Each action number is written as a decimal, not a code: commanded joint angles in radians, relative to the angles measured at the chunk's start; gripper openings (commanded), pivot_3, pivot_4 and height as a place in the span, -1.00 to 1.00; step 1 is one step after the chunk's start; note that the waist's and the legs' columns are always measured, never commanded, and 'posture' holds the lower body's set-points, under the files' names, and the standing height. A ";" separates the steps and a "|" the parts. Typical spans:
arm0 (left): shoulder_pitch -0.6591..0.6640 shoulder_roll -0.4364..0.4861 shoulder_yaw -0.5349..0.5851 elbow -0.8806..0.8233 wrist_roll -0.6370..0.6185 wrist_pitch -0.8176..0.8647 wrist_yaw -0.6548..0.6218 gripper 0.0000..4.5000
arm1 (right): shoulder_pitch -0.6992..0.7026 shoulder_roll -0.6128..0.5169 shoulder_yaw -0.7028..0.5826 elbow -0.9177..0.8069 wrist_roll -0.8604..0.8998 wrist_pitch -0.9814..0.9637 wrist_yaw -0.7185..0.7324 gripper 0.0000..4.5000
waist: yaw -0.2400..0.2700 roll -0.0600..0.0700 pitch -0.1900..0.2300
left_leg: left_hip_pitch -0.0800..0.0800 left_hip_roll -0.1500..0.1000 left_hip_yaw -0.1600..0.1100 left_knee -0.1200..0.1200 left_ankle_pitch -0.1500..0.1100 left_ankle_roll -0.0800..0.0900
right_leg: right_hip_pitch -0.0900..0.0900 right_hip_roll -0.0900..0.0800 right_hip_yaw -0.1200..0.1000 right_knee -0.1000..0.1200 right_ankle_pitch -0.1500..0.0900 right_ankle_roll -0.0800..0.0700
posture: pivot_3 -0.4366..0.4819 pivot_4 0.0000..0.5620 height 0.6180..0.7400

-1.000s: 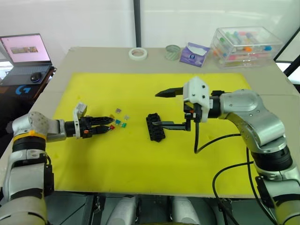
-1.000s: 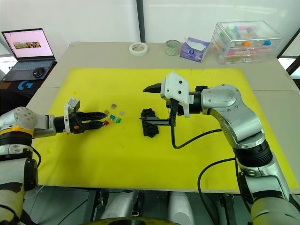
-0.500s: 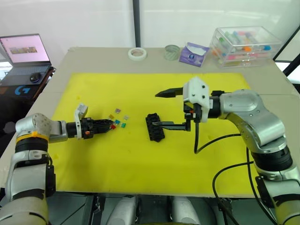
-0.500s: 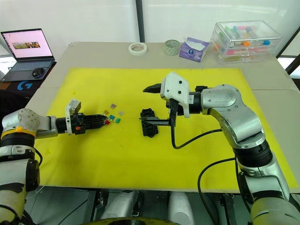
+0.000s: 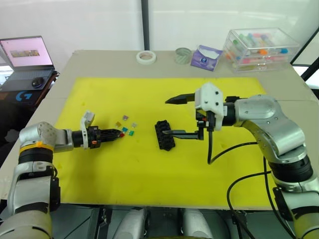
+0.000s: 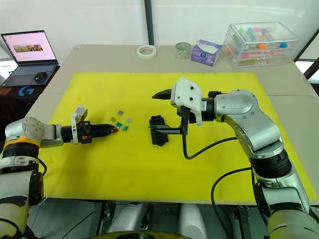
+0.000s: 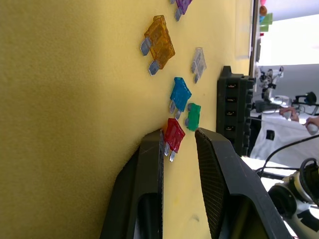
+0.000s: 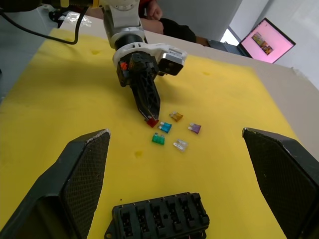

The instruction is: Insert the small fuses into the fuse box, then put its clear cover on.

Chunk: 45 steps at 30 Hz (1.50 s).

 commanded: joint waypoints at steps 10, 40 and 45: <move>0.040 0.008 0.005 -0.038 0.000 0.024 -0.008 -0.98 | -0.019 -0.002 -0.016 -0.026 0.008 -0.014 0.002 1.00 | -0.002 0.000 0.000 | 0.000 0.000 0.000 0.000 0.000 0.000 | 0.000 0.000 0.000 0.000 0.000 0.000 | -0.05 -0.47 1.00; 0.288 -0.192 0.102 -1.096 -0.350 -0.417 0.042 -0.98 | -0.071 0.041 -0.267 0.103 0.599 0.608 -0.141 1.00 | 0.002 -0.001 0.000 | 0.000 0.002 0.001 -0.001 0.000 0.000 | 0.003 0.000 0.000 -0.006 0.000 0.000 | -0.05 -0.47 1.00; 0.294 -0.180 0.069 -1.072 -0.335 -0.476 0.054 -0.98 | -0.069 0.049 -0.258 0.091 0.618 0.609 -0.153 1.00 | 0.000 -0.001 0.000 | 0.000 0.002 0.001 -0.001 0.000 0.000 | 0.003 0.000 0.000 -0.006 0.000 0.000 | -0.05 -0.47 1.00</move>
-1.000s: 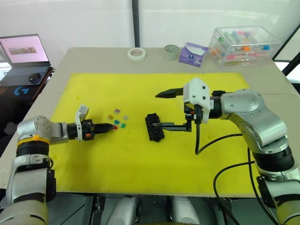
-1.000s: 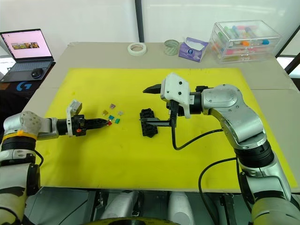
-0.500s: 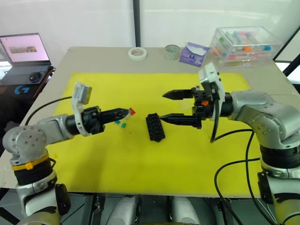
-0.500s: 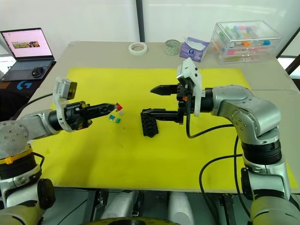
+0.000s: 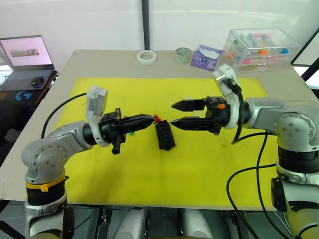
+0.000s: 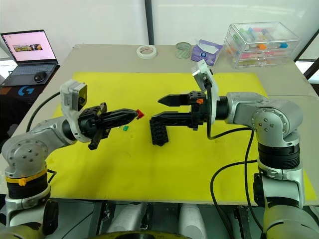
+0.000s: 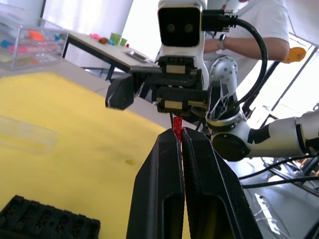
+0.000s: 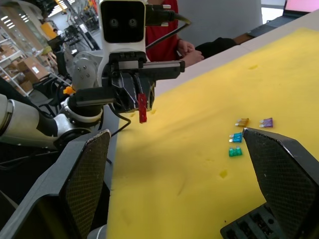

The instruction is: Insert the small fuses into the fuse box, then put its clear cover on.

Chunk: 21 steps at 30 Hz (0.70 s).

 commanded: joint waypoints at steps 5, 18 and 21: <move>-0.013 0.023 -0.018 0.022 -0.003 -0.066 0.012 -1.00 | 0.008 -0.004 0.023 -0.064 -0.006 -0.047 0.005 0.59 | 0.000 0.000 0.000 | 0.000 0.000 0.000 0.000 0.000 0.000 | 0.000 0.000 0.000 0.000 0.000 0.000 | -0.05 -0.47 1.00; 0.007 0.043 -0.056 0.001 -0.019 -0.101 0.008 -1.00 | 0.027 0.023 0.066 -0.090 -0.015 -0.079 -0.033 0.13 | 0.000 0.000 0.000 | 0.000 0.000 0.000 0.000 0.000 0.000 | 0.000 0.000 0.000 0.000 0.000 0.000 | -0.05 -0.47 1.00; 0.009 0.049 -0.063 0.003 -0.014 -0.108 0.003 -1.00 | 0.023 0.028 0.066 -0.090 -0.009 -0.075 -0.040 0.13 | 0.000 0.000 0.000 | 0.000 0.000 0.000 0.000 0.000 0.000 | 0.000 0.000 0.000 0.000 0.000 0.000 | -0.05 -0.47 1.00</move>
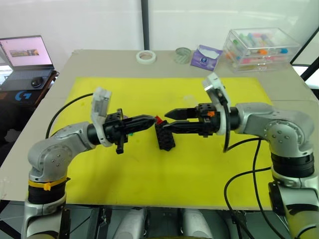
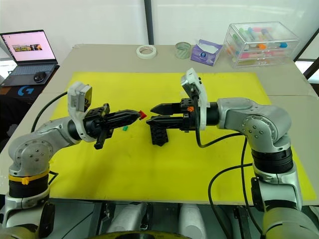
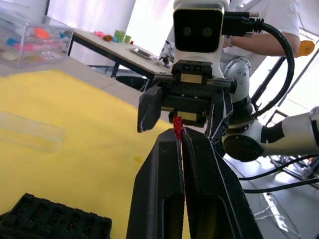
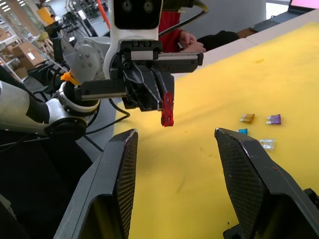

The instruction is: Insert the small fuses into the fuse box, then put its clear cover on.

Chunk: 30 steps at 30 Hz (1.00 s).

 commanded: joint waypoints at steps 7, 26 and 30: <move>0.000 0.027 -0.014 -0.035 -0.010 -0.038 -0.021 -1.00 | -0.003 0.000 -0.006 -0.039 0.029 -0.004 -0.004 0.13 | 0.000 0.000 0.000 | 0.000 0.000 0.000 0.000 0.000 0.000 | 0.000 0.000 0.000 0.000 0.000 0.000 | -0.05 -0.47 1.00; 0.025 0.066 -0.062 -0.045 0.024 -0.100 -0.062 -1.00 | 0.004 -0.007 0.019 -0.077 0.047 0.027 -0.013 0.13 | 0.001 0.000 0.000 | 0.000 0.000 0.000 0.000 0.000 0.000 | 0.000 0.000 0.000 0.000 0.000 0.000 | -0.05 -0.47 1.00; 0.025 0.078 -0.071 -0.046 0.031 -0.108 -0.074 -1.00 | 0.003 -0.012 0.020 -0.076 0.041 0.025 -0.012 -0.09 | 0.000 0.000 0.000 | 0.000 0.000 0.000 0.000 0.000 0.000 | 0.000 0.000 0.000 0.000 0.000 0.000 | -0.05 -0.47 1.00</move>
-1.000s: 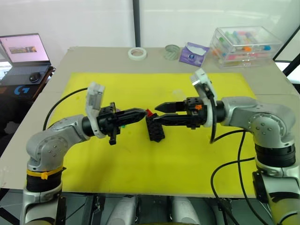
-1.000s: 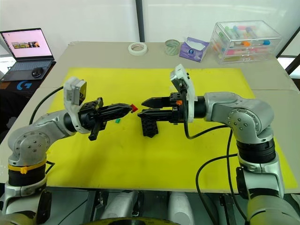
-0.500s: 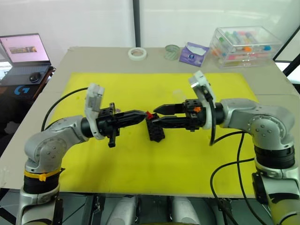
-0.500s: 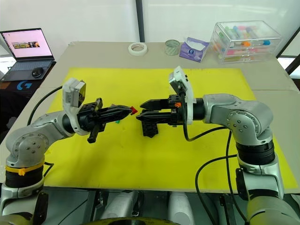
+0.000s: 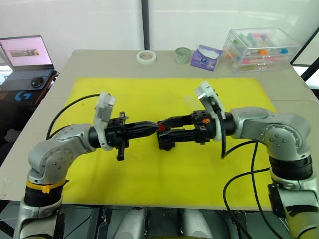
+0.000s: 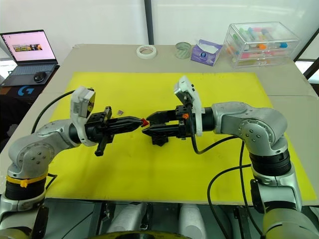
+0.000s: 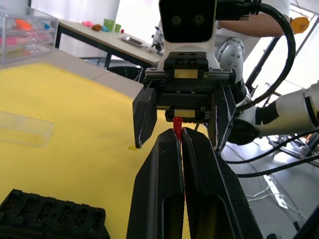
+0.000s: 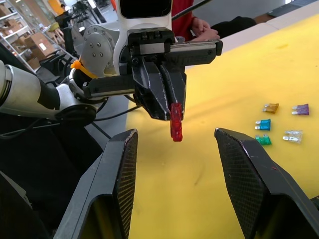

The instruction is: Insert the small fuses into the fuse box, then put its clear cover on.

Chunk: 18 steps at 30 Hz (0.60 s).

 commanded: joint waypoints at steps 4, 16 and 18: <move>0.012 0.027 -0.013 -0.030 0.019 -0.044 -0.032 -1.00 | -0.014 -0.017 -0.011 -0.029 0.015 -0.006 0.012 -0.72 | 0.000 0.000 0.000 | 0.000 0.000 0.000 0.000 0.000 0.000 | 0.000 0.000 0.000 0.000 0.000 0.000 | -0.05 -0.47 1.00; 0.018 0.033 -0.027 -0.033 0.032 -0.060 -0.033 -1.00 | -0.018 -0.035 0.002 -0.038 0.013 -0.004 0.042 -0.99 | 0.000 0.000 0.000 | 0.000 0.000 0.000 0.000 0.000 0.000 | 0.000 0.000 0.000 0.000 0.000 0.000 | -0.05 -0.47 1.00; 0.018 0.034 -0.027 -0.033 0.040 -0.066 -0.035 -1.00 | -0.019 -0.036 0.002 -0.037 0.011 -0.004 0.042 -0.99 | 0.000 0.000 0.000 | 0.000 0.000 0.000 0.000 0.000 0.000 | 0.000 0.000 0.000 0.000 0.000 0.000 | -0.05 -0.47 1.00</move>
